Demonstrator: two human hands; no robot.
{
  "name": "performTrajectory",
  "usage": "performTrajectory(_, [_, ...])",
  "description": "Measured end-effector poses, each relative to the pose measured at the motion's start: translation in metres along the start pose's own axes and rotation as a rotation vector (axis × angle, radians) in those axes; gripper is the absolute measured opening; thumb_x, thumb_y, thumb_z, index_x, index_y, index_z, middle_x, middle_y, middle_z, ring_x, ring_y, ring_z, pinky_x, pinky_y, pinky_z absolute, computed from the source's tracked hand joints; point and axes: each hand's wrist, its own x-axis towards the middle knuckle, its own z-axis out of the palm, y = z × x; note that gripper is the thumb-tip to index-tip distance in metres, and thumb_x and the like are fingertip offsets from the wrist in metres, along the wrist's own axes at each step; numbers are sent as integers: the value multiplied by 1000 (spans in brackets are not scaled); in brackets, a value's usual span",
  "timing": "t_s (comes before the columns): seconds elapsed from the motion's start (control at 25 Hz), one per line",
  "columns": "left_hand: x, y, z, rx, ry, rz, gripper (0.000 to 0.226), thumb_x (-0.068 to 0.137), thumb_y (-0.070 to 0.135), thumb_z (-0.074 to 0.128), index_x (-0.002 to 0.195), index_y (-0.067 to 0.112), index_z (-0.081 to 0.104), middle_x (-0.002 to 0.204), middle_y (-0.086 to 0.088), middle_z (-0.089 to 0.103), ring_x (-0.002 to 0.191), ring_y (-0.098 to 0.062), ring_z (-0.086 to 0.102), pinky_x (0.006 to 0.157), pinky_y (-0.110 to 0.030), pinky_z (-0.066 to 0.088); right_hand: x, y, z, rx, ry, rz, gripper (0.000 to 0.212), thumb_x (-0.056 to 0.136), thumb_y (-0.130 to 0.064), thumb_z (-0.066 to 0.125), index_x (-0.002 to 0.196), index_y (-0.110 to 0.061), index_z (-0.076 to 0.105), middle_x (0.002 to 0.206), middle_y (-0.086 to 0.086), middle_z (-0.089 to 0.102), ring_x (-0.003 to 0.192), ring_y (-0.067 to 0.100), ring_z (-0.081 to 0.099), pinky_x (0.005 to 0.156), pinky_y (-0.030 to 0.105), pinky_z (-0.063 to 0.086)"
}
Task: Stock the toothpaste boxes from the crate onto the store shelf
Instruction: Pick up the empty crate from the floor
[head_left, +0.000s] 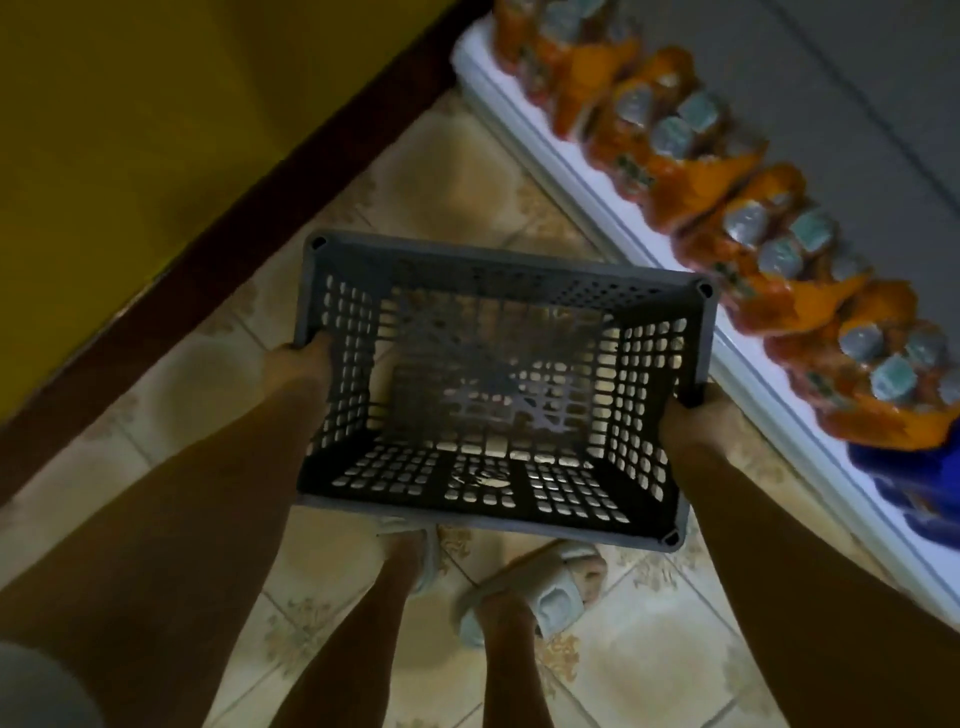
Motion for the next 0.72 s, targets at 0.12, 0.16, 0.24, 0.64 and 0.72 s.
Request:
performTrajectory(0.12, [39,-34,-55,-173,40,-164,51,90,46,57,126,11,57,117,-11,64,98,-29,60,91,-43,51,-9,-69,52,-116,-89,-191,26,93,-16,56,118,-14,61,113,11,66,103,29,64,91,43,53])
performTrajectory(0.16, [50,-47,-68,-234,75,-205,52,90,48,56,126,11,58,117,-11,66,98,-29,62,91,-43,52,-11,-93,70,-174,-113,-256,25,93,-16,54,118,-14,60,113,11,65,103,29,63,91,45,53])
performTrajectory(0.24, [65,-65,-93,-338,159,-298,56,89,50,56,128,10,56,118,-11,65,102,-30,63,94,-46,51,-21,-148,107,-262,-168,-393,26,95,-15,50,118,-9,59,114,13,63,106,31,61,93,44,51])
performTrajectory(0.64, [146,-61,-148,-592,189,-358,47,93,28,58,134,5,52,127,-15,63,108,-34,63,89,-41,54,-66,-313,236,-60,-479,-577,34,96,-17,47,129,-20,52,91,-9,53,78,2,51,71,23,47])
performTrajectory(0.72, [156,-59,-152,-577,139,-330,47,93,22,60,135,5,49,127,-15,61,109,-34,63,85,-41,53,-65,-318,248,-33,-469,-569,35,93,-20,49,128,-19,52,90,-8,55,78,4,53,74,26,48])
